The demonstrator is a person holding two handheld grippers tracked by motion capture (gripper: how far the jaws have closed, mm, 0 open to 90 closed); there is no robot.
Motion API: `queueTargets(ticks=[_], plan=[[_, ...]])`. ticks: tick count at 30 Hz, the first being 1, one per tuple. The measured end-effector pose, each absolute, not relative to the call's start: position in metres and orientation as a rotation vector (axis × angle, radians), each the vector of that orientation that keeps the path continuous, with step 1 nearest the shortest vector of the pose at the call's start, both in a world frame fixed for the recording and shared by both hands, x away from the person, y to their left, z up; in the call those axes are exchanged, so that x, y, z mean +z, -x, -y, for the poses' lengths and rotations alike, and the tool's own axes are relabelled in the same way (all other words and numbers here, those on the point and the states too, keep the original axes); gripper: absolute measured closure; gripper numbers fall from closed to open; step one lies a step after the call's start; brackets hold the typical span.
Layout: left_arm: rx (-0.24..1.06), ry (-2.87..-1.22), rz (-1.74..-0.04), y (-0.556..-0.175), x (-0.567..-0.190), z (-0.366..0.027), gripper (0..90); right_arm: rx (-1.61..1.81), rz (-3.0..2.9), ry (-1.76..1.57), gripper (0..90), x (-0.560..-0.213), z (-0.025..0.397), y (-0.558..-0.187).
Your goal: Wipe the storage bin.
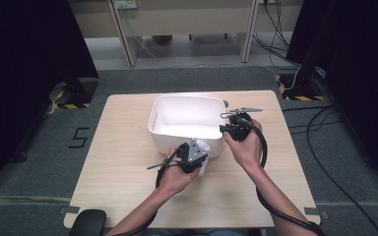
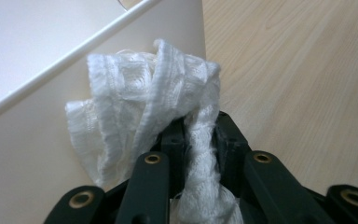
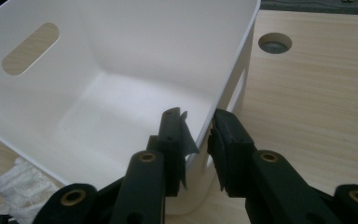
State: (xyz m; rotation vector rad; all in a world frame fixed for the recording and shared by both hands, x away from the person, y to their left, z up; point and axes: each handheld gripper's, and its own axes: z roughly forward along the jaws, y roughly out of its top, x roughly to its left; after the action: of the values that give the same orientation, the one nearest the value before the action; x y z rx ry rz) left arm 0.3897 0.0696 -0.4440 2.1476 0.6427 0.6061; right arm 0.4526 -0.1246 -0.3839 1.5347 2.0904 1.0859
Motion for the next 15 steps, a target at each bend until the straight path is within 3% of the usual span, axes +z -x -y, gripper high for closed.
queueTargets(ticks=[15], plan=[[0.613, -2.146, -0.626, -0.3892, -0.4380, -0.0645, 77.1, 1.085, -2.090, -1.536, 74.4, -0.3839, 0.1245, -0.4530]])
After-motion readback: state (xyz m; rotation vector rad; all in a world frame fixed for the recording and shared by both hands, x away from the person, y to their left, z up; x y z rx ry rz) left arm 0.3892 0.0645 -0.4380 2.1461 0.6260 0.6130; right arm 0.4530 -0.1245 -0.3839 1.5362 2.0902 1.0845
